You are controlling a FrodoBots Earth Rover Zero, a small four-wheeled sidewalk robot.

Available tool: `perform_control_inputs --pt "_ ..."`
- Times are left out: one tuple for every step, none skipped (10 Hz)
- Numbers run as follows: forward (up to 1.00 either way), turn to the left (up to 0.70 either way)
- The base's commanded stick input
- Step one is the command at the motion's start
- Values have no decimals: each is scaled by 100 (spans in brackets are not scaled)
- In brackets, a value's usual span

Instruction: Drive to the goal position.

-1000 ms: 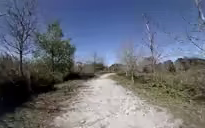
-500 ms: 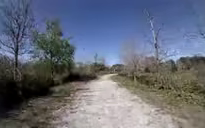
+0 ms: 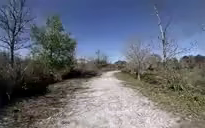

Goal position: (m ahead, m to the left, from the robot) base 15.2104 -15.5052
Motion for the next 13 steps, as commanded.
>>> perform_control_inputs --pt "70 3" --pt "70 3" --pt "70 3" --pt "70 4" --pt "70 6" --pt "70 7" --pt "70 3" --pt "70 2" --pt "70 2" --pt "70 2" --pt "70 1" --pt "70 0" --pt "70 0"
